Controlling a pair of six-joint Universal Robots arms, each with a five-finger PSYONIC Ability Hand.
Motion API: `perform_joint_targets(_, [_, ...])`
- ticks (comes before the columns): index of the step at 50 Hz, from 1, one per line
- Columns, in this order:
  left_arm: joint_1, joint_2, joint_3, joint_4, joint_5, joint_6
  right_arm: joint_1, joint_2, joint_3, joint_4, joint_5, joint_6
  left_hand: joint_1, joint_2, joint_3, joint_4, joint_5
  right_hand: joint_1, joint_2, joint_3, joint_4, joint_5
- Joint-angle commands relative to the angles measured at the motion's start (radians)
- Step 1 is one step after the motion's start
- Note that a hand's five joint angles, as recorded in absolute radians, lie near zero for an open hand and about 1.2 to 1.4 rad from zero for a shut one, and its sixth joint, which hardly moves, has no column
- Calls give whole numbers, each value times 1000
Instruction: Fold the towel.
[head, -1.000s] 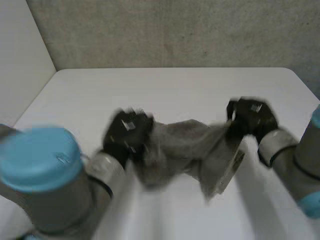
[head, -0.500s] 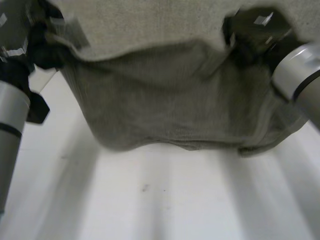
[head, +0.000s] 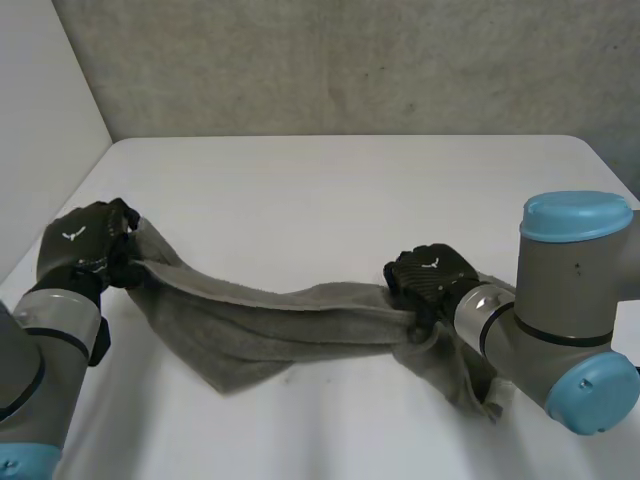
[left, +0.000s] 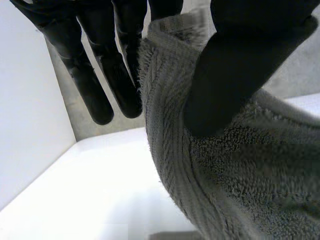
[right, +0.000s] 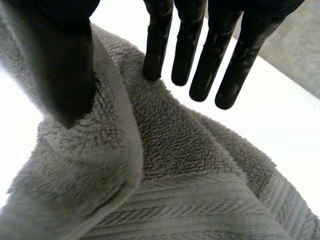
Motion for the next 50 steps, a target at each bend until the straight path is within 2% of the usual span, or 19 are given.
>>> perform_joint_targets(1, [-1,-75,22,2,-1,30,-29,-84,45,-8,1,112,-113,-111,-123,-121,-122,-153,-173,-163,-154,-128])
perform_joint_targets(3, [-1,-82,21,2,-1,31,-48,-96,56,-6,3,132,-163,-161,-173,-171,-172,-176,-196,-187,-177,-151])
perform_joint_targets(5, [-1,-85,18,2,0,34,-65,-112,66,-5,3,148,-356,-354,-365,-364,-365,-182,-202,-193,-183,-158])
perform_joint_targets(8, [-1,-76,14,2,0,34,-84,-147,92,7,4,160,-465,-463,-475,-473,-474,-223,-243,-234,-224,-198])
perform_joint_targets(14, [-7,-51,11,2,3,36,-110,-205,140,75,0,160,-612,-610,-622,-620,-621,-282,-302,-293,-283,-257])
perform_joint_targets(17, [-4,-14,10,2,31,36,-121,-236,180,92,-5,160,-656,-654,-666,-664,-665,-302,-322,-313,-303,-278])
perform_joint_targets(19, [-2,4,11,4,101,50,-122,-257,201,93,-5,162,-656,-654,-666,-664,-665,-323,-343,-334,-324,-298])
perform_joint_targets(22, [2,7,11,4,144,62,-122,-305,244,90,-10,162,-656,-654,-666,-664,-665,-347,-367,-357,-347,-322])
perform_joint_targets(24, [21,7,8,2,234,93,-124,-320,264,89,-11,162,-656,-654,-666,-664,-665,-350,-370,-360,-350,-325])
perform_joint_targets(25, [21,7,8,2,235,93,-124,-331,281,89,-11,162,-656,-654,-666,-664,-665,-350,-370,-360,-350,-325])
perform_joint_targets(27, [34,9,5,2,320,140,-124,-339,295,87,-11,160,-656,-654,-666,-664,-665,-350,-370,-360,-350,-325])
perform_joint_targets(30, [44,7,2,2,358,166,-127,-349,324,89,-11,160,-656,-654,-666,-664,-665,-347,-367,-357,-348,-322])
perform_joint_targets(32, [77,7,-2,2,419,224,-127,-354,335,87,-11,160,-651,-648,-660,-658,-659,-347,-367,-357,-348,-322])
perform_joint_targets(39, [142,-28,10,4,502,318,-153,-360,393,83,-10,203,-642,-640,-651,-650,-651,-350,-370,-360,-350,-325])
perform_joint_targets(46, [214,-199,122,-7,575,412,-158,-360,418,57,-8,303,-601,-599,-610,-609,-610,-350,-370,-360,-350,-325])
perform_joint_targets(50, [217,-266,174,-13,591,429,-159,-359,430,44,-8,324,-595,-593,-604,-603,-604,-350,-370,-360,-350,-325])
